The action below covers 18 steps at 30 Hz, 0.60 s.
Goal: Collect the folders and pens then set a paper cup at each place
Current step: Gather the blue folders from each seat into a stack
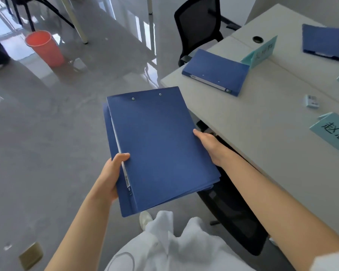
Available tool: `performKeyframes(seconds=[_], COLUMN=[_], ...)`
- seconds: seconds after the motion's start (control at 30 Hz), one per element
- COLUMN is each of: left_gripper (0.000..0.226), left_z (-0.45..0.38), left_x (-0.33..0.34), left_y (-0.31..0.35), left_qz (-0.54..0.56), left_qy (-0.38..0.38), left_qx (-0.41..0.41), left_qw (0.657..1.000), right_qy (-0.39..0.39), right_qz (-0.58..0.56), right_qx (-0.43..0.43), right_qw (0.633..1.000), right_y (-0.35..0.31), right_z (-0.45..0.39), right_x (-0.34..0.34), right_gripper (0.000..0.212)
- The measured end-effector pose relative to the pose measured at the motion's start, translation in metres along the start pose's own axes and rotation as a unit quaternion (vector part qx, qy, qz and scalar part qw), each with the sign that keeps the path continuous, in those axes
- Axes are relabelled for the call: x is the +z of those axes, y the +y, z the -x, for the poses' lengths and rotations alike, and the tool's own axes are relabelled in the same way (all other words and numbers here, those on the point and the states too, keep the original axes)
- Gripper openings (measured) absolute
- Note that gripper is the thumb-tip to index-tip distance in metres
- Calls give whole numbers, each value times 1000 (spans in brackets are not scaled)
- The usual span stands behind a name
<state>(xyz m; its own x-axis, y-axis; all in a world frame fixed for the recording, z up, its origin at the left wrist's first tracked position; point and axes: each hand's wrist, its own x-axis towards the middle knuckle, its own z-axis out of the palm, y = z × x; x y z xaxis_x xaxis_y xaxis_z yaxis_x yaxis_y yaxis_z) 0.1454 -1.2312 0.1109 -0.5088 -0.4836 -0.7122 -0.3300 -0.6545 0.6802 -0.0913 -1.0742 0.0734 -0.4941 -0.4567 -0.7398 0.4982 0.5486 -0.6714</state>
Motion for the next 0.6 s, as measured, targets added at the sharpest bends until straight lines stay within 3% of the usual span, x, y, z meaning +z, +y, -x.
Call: performKeyframes(seconds=[0.17, 0.47, 0.6], left_gripper=[34, 19, 35], left_z=[-30, -115, -166], left_x=[-42, -50, -28], left_y=[45, 124, 165], left_qz=[-4, -72, -126], left_qy=[-37, -62, -70], left_qx=[-5, -73, -65], left_qw=[999, 993, 987], right_qy=[-75, 31, 64], right_qz=[-81, -102, -114], right_qx=[57, -31, -50], right_qw=[992, 994, 990], right_y=[-18, -65, -97], right_z=[-20, -69, -107], right_x=[52, 76, 72], right_gripper=[45, 29, 30])
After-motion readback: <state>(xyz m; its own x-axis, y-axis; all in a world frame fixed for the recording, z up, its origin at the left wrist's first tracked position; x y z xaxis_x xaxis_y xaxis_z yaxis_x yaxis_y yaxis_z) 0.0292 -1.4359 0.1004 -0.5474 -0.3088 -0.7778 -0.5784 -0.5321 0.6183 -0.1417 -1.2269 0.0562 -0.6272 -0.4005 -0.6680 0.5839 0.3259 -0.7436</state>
